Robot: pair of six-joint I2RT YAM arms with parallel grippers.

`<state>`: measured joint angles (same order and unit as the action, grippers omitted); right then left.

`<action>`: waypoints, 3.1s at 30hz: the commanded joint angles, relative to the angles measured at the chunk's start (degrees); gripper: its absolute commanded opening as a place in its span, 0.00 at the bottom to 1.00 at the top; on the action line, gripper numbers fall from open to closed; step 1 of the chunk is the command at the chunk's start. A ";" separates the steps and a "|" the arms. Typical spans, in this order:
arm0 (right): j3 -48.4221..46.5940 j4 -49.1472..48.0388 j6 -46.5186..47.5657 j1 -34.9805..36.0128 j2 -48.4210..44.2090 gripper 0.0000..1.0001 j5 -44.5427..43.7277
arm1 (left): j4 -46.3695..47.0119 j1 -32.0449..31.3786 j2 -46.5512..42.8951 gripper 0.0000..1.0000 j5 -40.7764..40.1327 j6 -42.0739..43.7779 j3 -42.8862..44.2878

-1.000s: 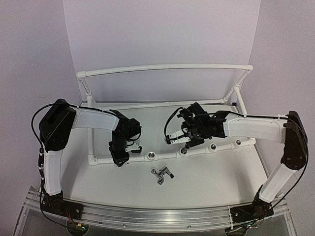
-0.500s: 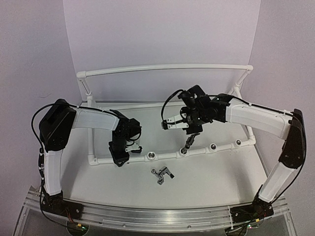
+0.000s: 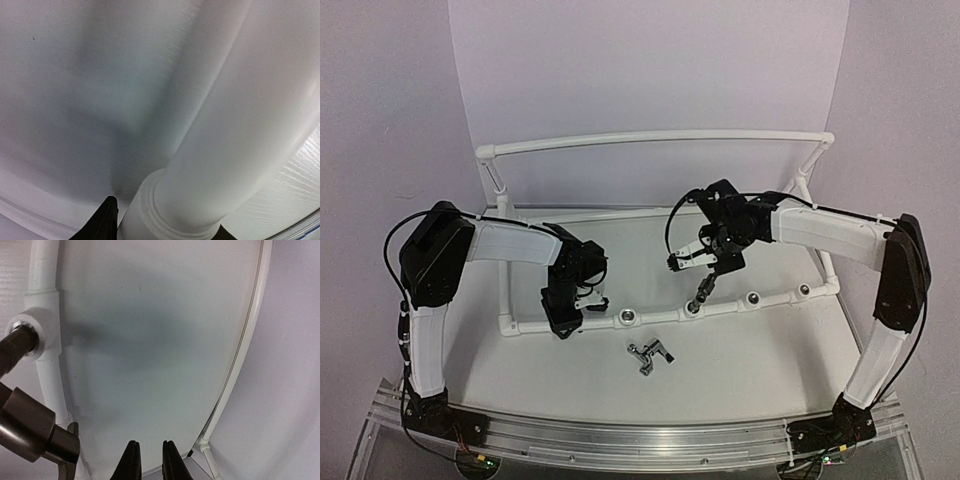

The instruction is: Install the water faucets

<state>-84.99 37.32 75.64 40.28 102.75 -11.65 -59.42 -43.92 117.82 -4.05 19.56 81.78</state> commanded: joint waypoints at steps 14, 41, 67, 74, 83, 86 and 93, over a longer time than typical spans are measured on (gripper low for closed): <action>1.77 18.63 5.62 -0.83 -3.86 0.10 10.36 | 7.25 1.67 2.76 0.13 10.29 -12.68 1.54; 12.85 3.66 -15.60 8.79 -10.97 0.19 21.55 | 7.56 1.66 3.07 0.13 10.51 -12.74 1.54; 10.84 -21.95 -17.49 12.83 -4.26 0.30 -0.33 | 8.10 1.82 2.76 0.13 10.89 -12.66 1.41; 8.87 -21.86 -15.70 8.79 -3.31 0.36 -2.08 | 8.05 1.82 2.33 0.13 10.70 -12.67 1.07; 12.02 -18.15 -8.83 4.84 -6.19 0.30 -5.94 | 7.89 1.82 2.97 0.13 10.65 -12.80 1.58; 12.69 -13.28 -6.98 4.57 -7.31 0.28 -6.02 | 7.70 1.82 3.31 0.13 10.72 -12.58 2.33; 11.83 -0.54 -5.13 4.58 -7.21 0.18 -4.75 | 7.44 1.82 3.91 0.13 10.73 -12.60 3.10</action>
<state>-72.56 24.78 68.06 45.84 97.21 -14.30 -59.91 -43.94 118.49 -3.72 19.51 82.84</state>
